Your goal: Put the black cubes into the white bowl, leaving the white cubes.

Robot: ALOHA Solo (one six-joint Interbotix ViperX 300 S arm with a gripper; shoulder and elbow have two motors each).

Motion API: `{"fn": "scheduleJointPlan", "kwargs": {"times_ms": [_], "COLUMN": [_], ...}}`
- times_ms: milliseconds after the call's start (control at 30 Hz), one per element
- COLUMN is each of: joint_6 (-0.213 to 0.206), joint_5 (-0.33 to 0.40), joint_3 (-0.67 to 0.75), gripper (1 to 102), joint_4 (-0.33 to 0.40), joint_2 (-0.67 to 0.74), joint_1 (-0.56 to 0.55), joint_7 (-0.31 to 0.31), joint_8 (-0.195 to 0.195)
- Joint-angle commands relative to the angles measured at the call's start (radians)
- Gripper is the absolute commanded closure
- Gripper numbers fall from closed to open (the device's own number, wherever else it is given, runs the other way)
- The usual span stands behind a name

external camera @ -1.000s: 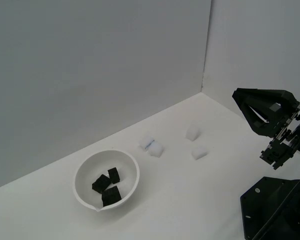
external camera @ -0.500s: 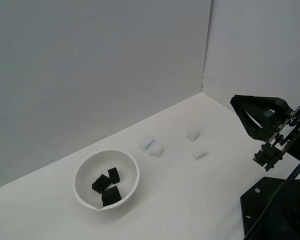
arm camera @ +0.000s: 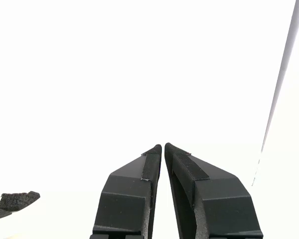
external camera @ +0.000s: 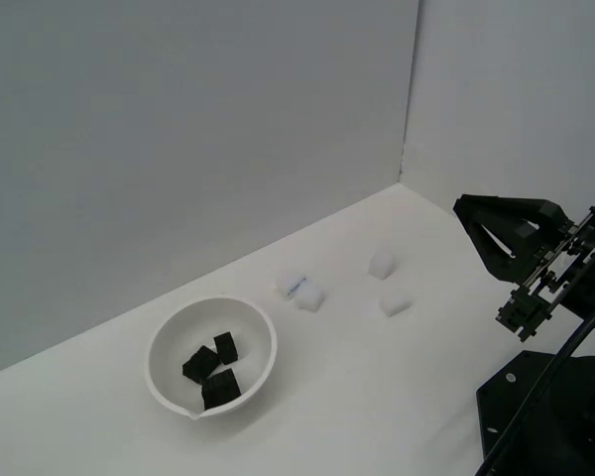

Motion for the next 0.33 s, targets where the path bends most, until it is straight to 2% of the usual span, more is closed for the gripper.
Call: {"fn": "scheduleJointPlan", "kwargs": {"times_ms": [0, 300], "joint_6": [-0.012, -0.018], "joint_5": [-0.012, -0.012], "joint_3": [0.029, 0.029], "gripper": [100, 100], "joint_4": [-0.009, -0.009], "joint_2": [0.031, 0.031], "joint_1": [0.017, 0.017], "joint_7": [0.0, 0.0], "joint_8": [0.008, 0.008]}}
